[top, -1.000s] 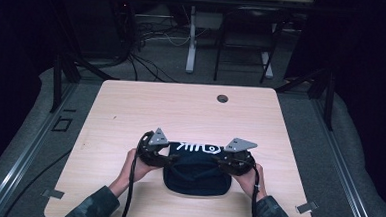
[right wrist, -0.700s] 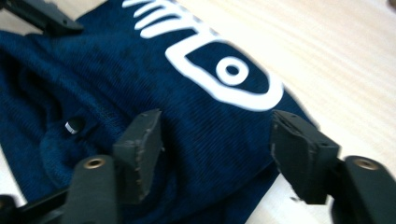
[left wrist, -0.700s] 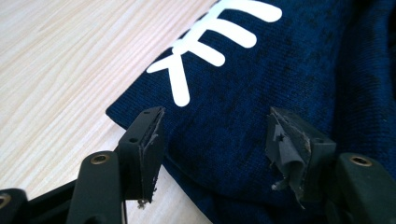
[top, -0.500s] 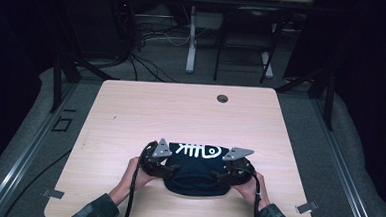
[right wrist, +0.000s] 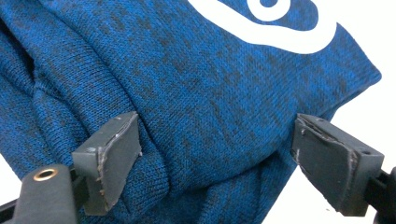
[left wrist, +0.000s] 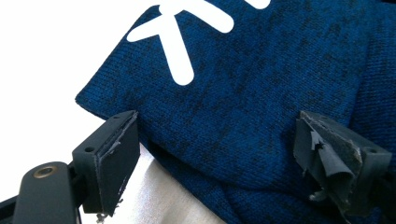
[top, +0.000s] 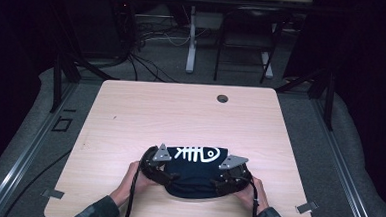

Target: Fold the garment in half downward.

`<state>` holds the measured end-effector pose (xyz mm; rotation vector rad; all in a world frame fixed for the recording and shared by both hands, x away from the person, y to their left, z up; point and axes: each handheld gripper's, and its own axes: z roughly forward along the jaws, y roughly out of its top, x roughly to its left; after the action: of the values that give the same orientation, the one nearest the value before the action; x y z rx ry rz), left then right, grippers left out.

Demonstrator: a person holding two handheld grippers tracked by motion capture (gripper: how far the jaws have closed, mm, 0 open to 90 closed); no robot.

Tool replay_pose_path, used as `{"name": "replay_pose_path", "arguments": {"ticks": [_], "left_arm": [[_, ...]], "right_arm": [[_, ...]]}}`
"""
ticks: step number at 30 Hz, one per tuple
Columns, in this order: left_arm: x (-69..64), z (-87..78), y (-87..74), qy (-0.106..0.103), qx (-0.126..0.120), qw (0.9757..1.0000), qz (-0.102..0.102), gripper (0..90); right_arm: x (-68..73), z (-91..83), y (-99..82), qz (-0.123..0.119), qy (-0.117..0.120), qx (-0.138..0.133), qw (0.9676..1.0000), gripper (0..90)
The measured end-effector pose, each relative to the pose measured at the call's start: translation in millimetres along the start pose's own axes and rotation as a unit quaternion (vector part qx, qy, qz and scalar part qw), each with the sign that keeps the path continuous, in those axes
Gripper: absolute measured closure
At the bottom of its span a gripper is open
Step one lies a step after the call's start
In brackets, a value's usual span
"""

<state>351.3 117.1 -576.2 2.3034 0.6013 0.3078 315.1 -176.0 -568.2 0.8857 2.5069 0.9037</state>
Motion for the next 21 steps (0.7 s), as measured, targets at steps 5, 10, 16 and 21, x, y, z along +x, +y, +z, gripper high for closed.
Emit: {"name": "replay_pose_path", "arguments": {"ticks": [5,10,16,21], "left_arm": [[6.6,2.1,-0.8,-0.006,0.001,1.0,-0.004,12.4],[13.6,5.8,-0.5,-0.014,0.003,0.9998,-0.011,6.9],[12.9,5.9,-0.3,-0.006,0.0,0.9999,-0.011,3.6],[14.5,0.5,1.8,-0.004,-0.027,0.9993,-0.025,0.1]], "right_arm": [[-3.2,3.1,-5.8,0.055,0.03,-0.003,0.998,14.8],[-0.9,4.2,-5.4,0.061,0.026,0.0,0.9978,12.5],[-1.6,4.6,-5.1,0.064,0.026,0.004,0.9976,10.6],[-1.9,3.5,-3.3,0.067,0.018,-0.001,0.9976,6.2]]}}
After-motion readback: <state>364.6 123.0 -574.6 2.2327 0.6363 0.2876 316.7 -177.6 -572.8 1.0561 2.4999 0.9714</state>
